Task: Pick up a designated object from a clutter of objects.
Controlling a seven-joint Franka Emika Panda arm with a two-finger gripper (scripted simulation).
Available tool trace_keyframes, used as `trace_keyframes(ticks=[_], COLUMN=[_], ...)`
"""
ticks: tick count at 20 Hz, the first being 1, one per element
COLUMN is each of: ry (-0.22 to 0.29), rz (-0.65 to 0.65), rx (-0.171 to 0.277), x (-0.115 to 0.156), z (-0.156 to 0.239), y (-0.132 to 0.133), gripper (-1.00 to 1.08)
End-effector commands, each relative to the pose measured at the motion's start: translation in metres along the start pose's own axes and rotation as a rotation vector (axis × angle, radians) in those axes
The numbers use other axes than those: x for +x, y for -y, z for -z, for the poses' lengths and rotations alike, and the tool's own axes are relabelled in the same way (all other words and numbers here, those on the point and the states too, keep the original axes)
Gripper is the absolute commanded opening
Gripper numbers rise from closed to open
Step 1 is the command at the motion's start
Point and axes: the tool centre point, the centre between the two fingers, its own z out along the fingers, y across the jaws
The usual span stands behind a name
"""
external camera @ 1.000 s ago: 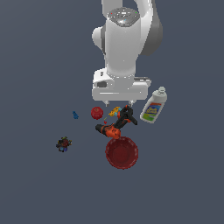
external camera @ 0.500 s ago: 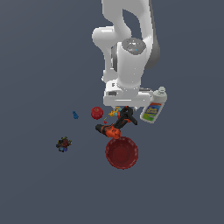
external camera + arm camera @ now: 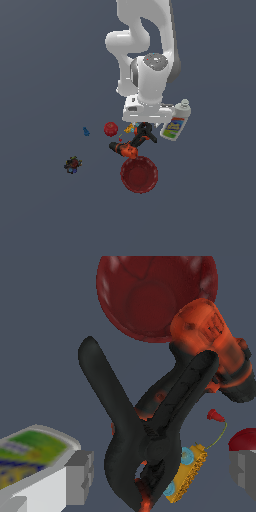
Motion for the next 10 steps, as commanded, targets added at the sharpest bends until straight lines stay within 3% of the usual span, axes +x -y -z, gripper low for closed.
trace_keyframes(ticks=[1,10], ry=[-0.002,0.000], rz=[-0.003,-0.001], rx=[0.000,0.000], x=[-0.002,-0.002], z=[-0.003,-0.015], y=[0.001,0.001], gripper=[1.00,1.00])
